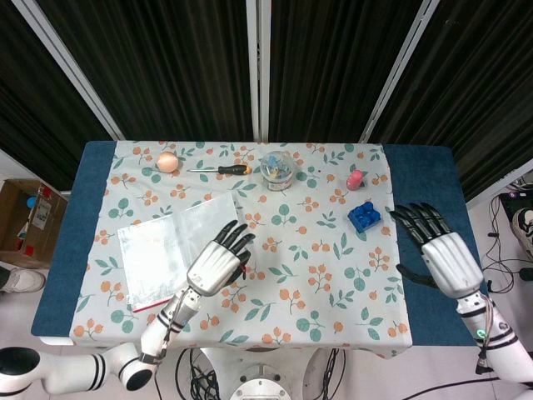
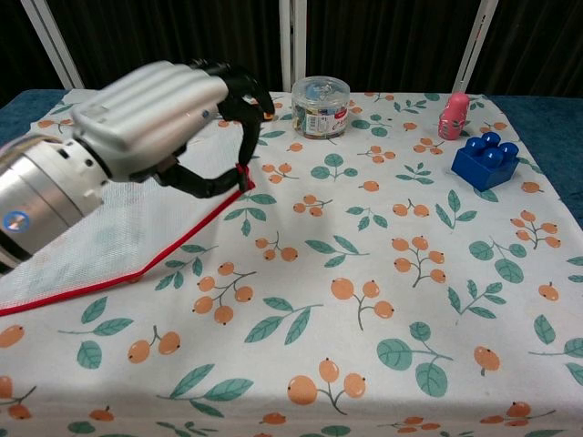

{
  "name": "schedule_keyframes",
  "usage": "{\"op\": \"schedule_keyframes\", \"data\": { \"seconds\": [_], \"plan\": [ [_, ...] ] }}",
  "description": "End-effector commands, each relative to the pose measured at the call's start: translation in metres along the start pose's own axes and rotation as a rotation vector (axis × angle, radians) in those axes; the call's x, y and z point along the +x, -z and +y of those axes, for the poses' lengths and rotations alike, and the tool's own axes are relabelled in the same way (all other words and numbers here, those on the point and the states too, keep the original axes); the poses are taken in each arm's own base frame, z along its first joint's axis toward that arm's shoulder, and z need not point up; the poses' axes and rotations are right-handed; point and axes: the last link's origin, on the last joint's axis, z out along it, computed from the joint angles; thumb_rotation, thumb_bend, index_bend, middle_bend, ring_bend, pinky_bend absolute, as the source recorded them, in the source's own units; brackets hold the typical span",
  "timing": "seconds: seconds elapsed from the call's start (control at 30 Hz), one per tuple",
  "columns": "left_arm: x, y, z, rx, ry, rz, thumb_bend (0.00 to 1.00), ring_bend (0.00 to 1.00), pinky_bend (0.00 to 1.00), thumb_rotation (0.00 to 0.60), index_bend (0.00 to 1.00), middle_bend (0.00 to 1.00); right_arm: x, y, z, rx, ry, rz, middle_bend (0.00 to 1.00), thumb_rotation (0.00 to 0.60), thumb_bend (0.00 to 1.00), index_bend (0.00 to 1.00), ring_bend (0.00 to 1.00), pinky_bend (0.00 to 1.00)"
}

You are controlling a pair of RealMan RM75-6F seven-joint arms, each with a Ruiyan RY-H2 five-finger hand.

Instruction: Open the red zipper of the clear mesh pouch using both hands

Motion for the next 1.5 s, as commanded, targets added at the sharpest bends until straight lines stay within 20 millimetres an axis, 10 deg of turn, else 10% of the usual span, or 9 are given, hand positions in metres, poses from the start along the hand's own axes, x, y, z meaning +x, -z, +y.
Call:
{"op": "schedule_keyframes", "data": {
  "seconds": [0.03,0.33,0.63,1.5],
  "plan": [
    [0.018,0.014,0.004,0.08,0.001,0.101,0.45,0.23,0.17,0.6,0.69,0.34,0.01,-0.043,-0.033,0.161,-0.028,-0.032,0.11,0.6,0.12,0.03,0.0,0.0],
    [0.037,0.033,0.006,0.153,-0.011,0.237,0.46,0.55,0.49,0.6,0.75,0.64,-0.001,-0.138,-0.103,0.352,-0.038,-0.165,0.19,0.6,0.17,0.2,0.0,0.0],
    [0.043,0.047,0.004,0.188,-0.005,0.276,0.46,0.69,0.63,0.6,0.76,0.77,-0.031,-0.192,-0.162,0.456,-0.062,-0.251,0.19,0.6,0.18,0.25,0.0,0.0],
    [0.043,0.054,-0.008,0.216,0.027,0.273,0.46,0.69,0.63,0.6,0.77,0.77,-0.097,-0.234,-0.222,0.515,-0.206,-0.357,0.25,0.6,0.26,0.42,0.0,0.0]
  ]
}}
